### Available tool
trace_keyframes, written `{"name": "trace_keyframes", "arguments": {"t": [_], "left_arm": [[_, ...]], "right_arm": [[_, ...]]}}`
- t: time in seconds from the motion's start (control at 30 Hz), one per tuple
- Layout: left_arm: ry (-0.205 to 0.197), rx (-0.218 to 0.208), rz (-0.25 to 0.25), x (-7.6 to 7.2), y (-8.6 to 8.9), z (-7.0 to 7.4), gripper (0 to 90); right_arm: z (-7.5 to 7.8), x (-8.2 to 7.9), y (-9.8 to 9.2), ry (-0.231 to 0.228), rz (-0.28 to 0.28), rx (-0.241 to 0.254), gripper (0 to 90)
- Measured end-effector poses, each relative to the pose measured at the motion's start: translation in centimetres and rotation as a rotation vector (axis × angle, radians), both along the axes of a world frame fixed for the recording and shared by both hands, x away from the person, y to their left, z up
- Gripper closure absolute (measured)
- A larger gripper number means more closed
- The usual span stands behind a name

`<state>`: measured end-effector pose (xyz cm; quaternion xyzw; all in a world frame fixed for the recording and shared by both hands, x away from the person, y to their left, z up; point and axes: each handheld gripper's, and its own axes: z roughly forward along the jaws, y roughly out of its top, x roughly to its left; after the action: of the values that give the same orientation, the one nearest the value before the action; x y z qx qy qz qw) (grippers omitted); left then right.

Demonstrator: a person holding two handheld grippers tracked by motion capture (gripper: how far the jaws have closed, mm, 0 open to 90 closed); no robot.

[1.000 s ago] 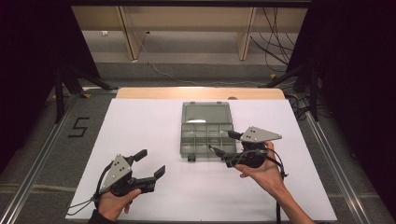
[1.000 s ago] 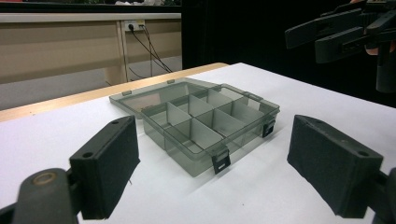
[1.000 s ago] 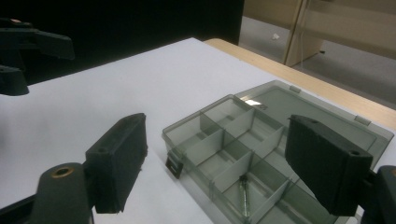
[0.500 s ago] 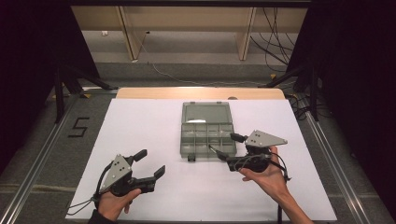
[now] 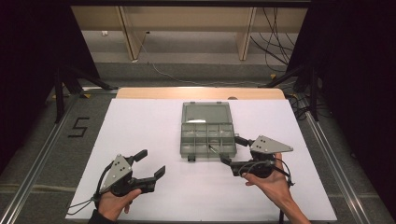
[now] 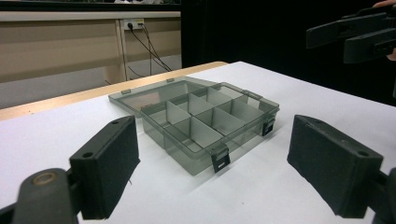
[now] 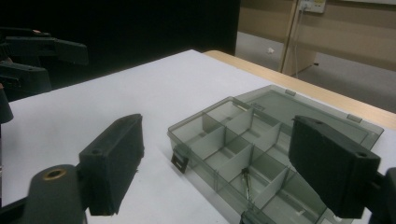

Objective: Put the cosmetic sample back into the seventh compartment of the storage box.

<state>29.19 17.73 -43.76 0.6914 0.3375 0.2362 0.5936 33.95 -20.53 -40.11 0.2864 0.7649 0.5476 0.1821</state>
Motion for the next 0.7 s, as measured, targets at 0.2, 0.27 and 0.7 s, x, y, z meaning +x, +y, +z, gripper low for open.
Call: {"name": "trace_keyframes", "arguments": {"t": [0.2, 0.27, 0.7], "left_arm": [[0.003, 0.0, -0.002, 0.0, 0.0, 0.0, 15.6], [0.004, 0.0, -0.003, 0.0, 0.0, 0.0, 15.6], [0.007, 0.0, -0.008, 0.0, -0.1, -0.1, 15.6]], "right_arm": [[-0.4, -0.7, -0.3, -0.006, -0.005, 0.012, 17.8], [-0.5, -0.8, -0.5, -0.025, -0.012, 0.014, 17.1], [-1.3, -2.1, -1.1, -0.018, -0.034, 0.029, 17.1]]}}
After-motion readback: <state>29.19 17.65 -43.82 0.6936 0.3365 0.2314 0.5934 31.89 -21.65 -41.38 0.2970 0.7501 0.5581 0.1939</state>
